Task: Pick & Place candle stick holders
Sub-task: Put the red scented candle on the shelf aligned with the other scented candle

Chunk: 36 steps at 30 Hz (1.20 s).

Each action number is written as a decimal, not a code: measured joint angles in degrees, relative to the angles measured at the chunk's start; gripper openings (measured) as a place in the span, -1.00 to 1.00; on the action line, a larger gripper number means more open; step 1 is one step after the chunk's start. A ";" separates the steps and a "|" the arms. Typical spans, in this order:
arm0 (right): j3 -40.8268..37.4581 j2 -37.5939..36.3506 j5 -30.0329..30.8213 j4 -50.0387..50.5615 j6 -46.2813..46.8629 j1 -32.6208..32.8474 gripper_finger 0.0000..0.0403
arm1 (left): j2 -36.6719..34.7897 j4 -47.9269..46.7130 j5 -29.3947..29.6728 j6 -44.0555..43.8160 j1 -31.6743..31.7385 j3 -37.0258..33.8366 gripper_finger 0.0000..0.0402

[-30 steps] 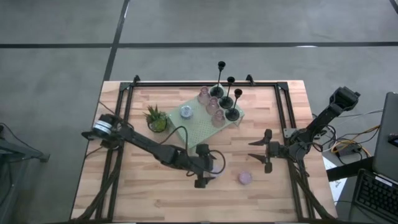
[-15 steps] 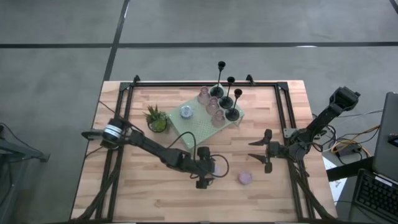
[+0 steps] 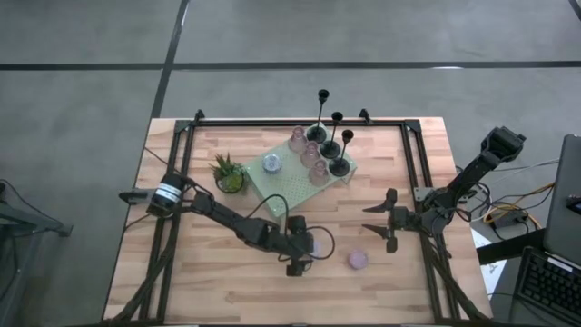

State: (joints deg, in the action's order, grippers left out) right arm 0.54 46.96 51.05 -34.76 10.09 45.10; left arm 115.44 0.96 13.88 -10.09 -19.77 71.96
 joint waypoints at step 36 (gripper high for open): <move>0.00 0.02 0.00 0.09 0.00 -0.01 0.04 | -5.15 -1.03 -4.18 -0.87 0.55 1.20 0.52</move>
State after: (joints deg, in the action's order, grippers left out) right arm 0.54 46.98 51.05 -34.68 10.09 45.09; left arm 110.28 -0.07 9.70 -10.96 -19.22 73.17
